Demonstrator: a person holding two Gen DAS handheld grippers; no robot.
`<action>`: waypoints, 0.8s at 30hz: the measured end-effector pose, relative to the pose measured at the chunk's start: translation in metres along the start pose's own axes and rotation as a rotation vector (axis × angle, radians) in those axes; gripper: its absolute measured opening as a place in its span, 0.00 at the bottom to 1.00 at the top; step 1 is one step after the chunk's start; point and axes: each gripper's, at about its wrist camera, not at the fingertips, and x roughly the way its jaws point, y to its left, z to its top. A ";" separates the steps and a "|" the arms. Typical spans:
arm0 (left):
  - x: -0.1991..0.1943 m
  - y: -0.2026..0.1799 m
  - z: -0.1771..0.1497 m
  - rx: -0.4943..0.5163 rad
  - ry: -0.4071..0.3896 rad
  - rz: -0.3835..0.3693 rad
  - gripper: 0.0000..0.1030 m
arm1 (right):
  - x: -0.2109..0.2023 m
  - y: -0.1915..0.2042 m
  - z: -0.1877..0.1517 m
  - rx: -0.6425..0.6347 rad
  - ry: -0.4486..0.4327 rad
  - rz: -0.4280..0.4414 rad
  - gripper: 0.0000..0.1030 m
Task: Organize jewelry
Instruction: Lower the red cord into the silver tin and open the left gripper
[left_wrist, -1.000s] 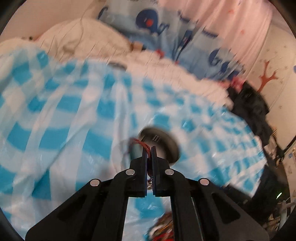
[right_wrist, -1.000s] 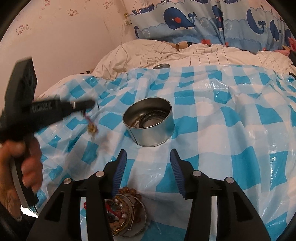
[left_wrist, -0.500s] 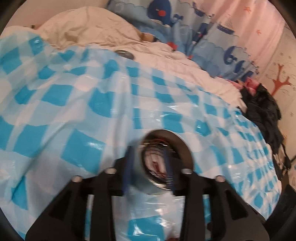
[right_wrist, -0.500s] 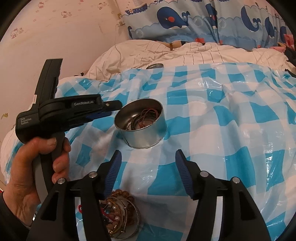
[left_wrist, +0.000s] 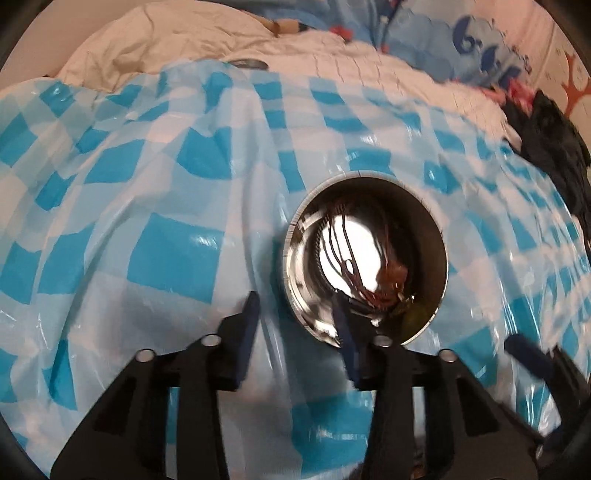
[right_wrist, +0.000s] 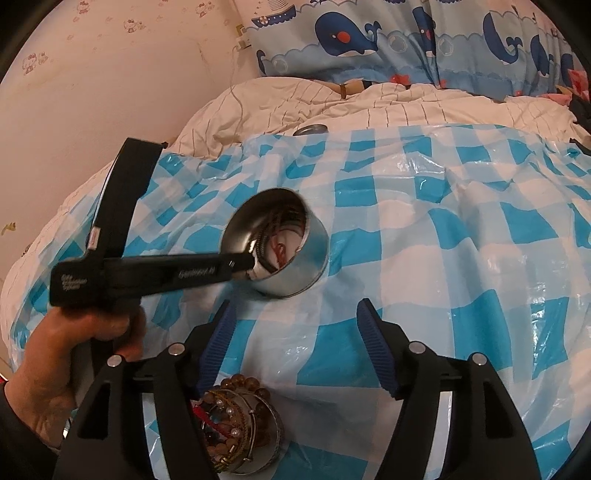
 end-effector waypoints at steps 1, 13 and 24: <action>-0.001 0.000 -0.001 0.005 0.009 -0.001 0.31 | 0.000 0.000 0.000 0.001 -0.002 0.001 0.64; 0.006 0.018 0.001 -0.153 -0.025 -0.151 0.10 | 0.000 -0.001 -0.001 0.011 0.003 0.003 0.65; -0.028 0.008 -0.013 -0.071 0.000 -0.161 0.02 | -0.007 -0.004 0.001 0.036 -0.019 0.012 0.67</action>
